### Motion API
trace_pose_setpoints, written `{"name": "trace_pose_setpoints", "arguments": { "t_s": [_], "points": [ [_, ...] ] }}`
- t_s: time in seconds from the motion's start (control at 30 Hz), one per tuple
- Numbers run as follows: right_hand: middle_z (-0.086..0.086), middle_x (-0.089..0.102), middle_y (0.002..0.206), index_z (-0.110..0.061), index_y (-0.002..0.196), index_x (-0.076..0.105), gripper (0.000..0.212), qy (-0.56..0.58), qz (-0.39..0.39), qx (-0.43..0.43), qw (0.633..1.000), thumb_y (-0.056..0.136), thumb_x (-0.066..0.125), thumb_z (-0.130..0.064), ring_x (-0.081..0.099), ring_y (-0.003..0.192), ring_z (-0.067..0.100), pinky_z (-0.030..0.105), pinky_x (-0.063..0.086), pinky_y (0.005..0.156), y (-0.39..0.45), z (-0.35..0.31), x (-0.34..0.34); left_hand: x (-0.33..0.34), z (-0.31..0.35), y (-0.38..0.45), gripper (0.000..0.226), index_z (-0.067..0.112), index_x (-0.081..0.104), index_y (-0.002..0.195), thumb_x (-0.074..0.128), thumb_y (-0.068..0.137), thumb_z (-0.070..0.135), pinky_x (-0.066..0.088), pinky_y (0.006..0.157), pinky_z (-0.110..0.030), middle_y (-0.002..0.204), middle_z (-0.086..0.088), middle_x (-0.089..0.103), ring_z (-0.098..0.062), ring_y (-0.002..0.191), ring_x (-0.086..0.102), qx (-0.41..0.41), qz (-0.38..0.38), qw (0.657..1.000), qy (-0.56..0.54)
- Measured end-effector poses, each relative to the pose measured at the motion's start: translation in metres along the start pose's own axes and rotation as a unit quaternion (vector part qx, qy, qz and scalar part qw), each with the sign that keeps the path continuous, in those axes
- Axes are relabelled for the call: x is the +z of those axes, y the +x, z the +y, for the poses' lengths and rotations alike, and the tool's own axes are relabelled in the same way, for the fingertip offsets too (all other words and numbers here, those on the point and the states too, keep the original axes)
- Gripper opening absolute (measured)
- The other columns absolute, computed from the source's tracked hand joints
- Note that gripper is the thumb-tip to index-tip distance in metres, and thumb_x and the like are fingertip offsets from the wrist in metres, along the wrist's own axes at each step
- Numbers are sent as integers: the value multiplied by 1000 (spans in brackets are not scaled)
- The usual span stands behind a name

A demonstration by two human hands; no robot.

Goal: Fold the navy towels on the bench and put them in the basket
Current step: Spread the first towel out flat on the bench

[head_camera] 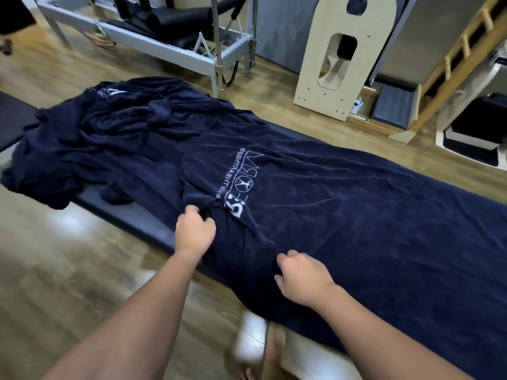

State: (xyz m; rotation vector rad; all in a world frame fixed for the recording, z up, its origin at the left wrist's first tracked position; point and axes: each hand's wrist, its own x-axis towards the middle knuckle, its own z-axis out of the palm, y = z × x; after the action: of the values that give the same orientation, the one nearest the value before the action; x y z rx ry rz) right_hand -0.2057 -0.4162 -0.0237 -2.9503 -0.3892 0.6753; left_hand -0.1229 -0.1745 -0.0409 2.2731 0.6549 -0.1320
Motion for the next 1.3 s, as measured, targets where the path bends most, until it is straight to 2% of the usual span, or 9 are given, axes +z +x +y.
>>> {"name": "trace_pose_setpoints", "arguments": {
  "t_s": [0.1,0.23,0.33,0.4,0.57,0.8,0.9,1.03,1.3],
  "points": [
    [6,55,115,-15,115,53,28,7,14,-30,999,98,52,-38,55,107,30,38,48,79,27,-16,-11,-6,6,34,46,12,38,121,63,87,29,61,75,-45,117,-17,61,-40,94,67,-87,4,989,-122],
    [6,52,120,-16,121,53,33,13,17,-52,998,97,53,-38,51,111,30,41,49,85,69,-27,-19,-5,6,67,43,20,61,118,72,84,44,58,67,-37,125,-13,61,-32,101,63,-117,-46,986,-110],
    [6,51,122,-16,124,54,35,17,16,-51,998,97,54,-38,49,114,31,43,48,90,96,-32,-27,-9,11,77,26,12,55,75,67,79,34,48,67,-37,85,-8,64,-29,83,57,-35,13,994,-99],
    [6,50,122,-16,125,54,36,14,26,-48,998,97,53,-39,49,115,31,43,48,91,112,-36,-32,-20,18,81,24,9,43,68,61,83,17,40,61,-38,66,-1,54,-24,68,47,-2,29,989,-148],
    [2,50,123,-19,128,52,37,32,82,-34,996,99,48,-43,50,113,28,42,48,90,141,-43,-44,-85,-10,115,12,10,54,84,62,85,18,42,73,-38,85,-13,64,-37,85,58,9,74,992,102],
    [6,33,144,-33,147,34,63,-19,24,-36,999,92,59,-53,38,125,32,47,43,100,158,-52,-41,-119,-41,131,52,13,53,120,61,91,55,42,98,-49,127,-17,58,-40,118,55,-28,55,909,413],
    [7,27,149,-40,150,27,73,-40,-5,-53,998,89,61,-60,34,128,34,49,41,102,165,-54,-39,-88,-18,126,50,17,54,122,67,83,45,44,91,-49,125,-12,49,-37,116,48,92,58,888,446],
    [4,38,141,-38,148,32,67,-21,-3,-68,997,90,55,-63,39,124,31,48,43,98,179,-46,-45,-43,34,125,42,21,51,127,57,89,36,45,90,-45,133,-7,44,-32,122,43,244,-54,866,434],
    [1,47,133,-24,139,50,48,43,82,15,996,99,50,-50,43,121,27,42,45,97,216,2,-87,4,91,166,38,21,48,131,49,97,38,43,97,-49,137,-5,43,-31,127,43,284,-171,832,444]
  ]
}}
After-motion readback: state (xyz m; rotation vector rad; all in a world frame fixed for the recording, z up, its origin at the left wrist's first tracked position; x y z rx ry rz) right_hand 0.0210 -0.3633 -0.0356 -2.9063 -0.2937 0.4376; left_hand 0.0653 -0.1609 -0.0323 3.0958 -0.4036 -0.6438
